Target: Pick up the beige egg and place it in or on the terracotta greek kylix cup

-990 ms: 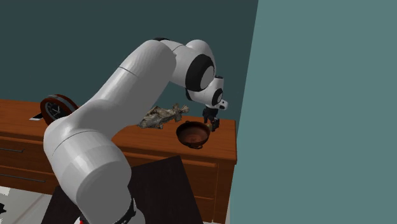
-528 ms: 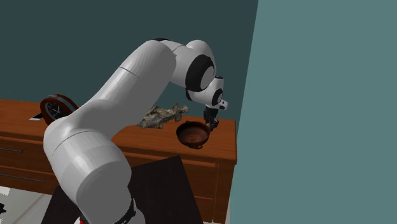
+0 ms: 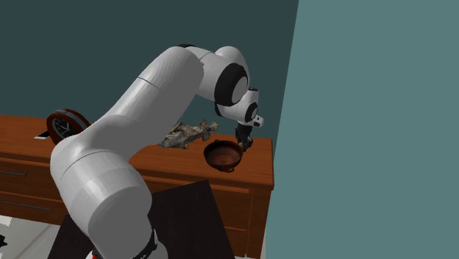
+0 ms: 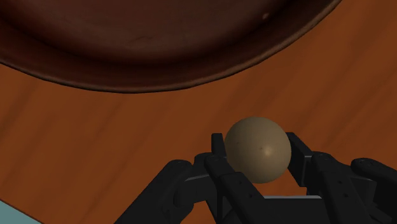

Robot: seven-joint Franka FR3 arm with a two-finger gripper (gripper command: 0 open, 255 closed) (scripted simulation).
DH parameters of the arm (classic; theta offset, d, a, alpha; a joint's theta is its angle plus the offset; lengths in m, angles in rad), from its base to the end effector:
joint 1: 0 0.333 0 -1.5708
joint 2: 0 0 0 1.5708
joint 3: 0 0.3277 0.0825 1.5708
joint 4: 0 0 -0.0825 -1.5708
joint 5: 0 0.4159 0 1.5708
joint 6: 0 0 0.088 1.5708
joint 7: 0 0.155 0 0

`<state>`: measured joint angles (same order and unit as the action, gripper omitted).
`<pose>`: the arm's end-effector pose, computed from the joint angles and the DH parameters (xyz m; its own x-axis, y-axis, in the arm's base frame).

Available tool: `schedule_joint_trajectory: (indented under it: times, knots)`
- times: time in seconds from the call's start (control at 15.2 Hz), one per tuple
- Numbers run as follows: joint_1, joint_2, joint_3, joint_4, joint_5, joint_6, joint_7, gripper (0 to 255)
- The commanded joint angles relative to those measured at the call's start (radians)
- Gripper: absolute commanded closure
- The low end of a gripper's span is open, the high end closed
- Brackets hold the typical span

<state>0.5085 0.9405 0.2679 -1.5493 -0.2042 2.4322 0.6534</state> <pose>0.5260 0.4892 0.0374 0.9820 0.1771 -0.0652 0.1734 -0.9831 -0.0590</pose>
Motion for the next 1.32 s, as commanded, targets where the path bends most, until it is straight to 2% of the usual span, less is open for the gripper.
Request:
schedule_joint_trajectory:
  times: [0.0, 1.25]
  knots:
    - [-0.002, -0.012, 0.002, -0.006, 0.002, -0.006, 0.000, 255]
    - [-0.035, -0.205, 0.045, -0.064, 0.039, -0.141, -0.008, 255]
